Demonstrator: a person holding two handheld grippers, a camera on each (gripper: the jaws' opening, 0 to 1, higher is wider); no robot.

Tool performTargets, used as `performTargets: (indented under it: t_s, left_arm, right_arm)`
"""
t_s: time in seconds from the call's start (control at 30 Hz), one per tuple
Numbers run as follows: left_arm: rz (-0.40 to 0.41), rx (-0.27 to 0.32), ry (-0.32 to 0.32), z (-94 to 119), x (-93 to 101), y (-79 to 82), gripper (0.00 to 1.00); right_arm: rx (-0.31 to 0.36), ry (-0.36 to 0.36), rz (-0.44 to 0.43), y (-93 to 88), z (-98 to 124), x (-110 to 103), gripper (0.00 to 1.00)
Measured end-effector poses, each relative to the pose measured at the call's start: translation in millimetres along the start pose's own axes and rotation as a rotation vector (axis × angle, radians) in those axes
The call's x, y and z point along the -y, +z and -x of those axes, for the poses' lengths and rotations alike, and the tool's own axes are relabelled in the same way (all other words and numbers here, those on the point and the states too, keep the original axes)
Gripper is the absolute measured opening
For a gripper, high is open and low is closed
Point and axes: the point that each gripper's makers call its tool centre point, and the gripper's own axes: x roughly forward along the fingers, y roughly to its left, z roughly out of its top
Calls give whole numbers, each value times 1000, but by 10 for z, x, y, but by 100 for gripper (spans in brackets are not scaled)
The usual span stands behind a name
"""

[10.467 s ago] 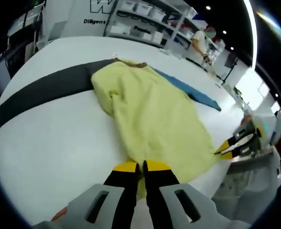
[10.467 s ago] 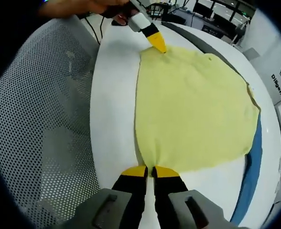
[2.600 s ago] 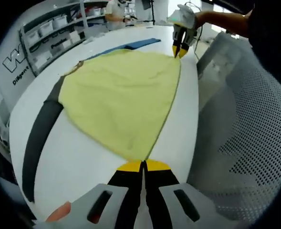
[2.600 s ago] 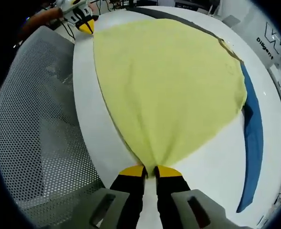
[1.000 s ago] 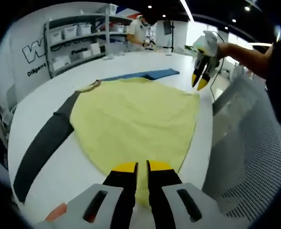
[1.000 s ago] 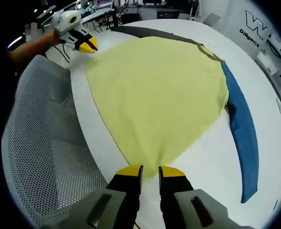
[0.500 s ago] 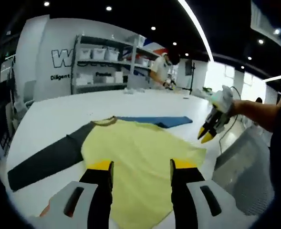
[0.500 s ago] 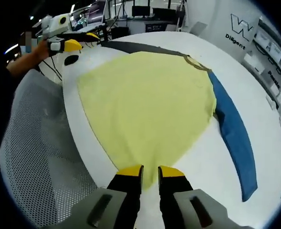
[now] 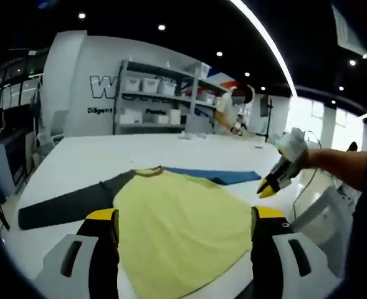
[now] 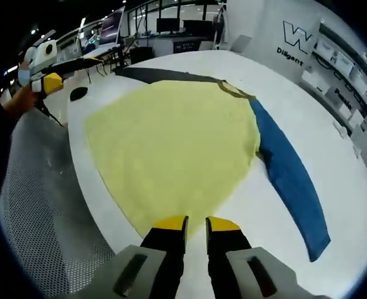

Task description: Fold the garment on the visible template until the final outline fits inside the template.

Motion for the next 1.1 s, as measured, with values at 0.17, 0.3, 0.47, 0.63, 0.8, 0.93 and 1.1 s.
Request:
performTargets:
  t_s: [0.17,0.3,0.47,0.63,0.8,0.93,1.1]
  left_arm:
    - [-24,-8,5,-27,-17,-10,93]
    - [-33,-10,1,-46,-9,-12,95]
    - [-47,-9,1,-67,-23,-1,95]
    - [-32,-2,7,-58,-49,9,94]
    - [-42,-9,-5,-65,-11,-5,93]
    - [-43,-16,-9,-70,-9,-24,93]
    - [-43,-26,-6,-74,-14,-49,92]
  right_arm:
    - [27,-28,-33,30,8,123,9]
    - [58,-60,-70,58,71,249,8]
    - [103,-110,-134,65,194,504,7]
    - [163,-200,-234,50,369,894,6]
    - [225,-311,-344,-30,568,1330,5]
    - [244,-380,-418,-170,664,1627,5]
    - [243,-474,-509,-430,731,2007,5]
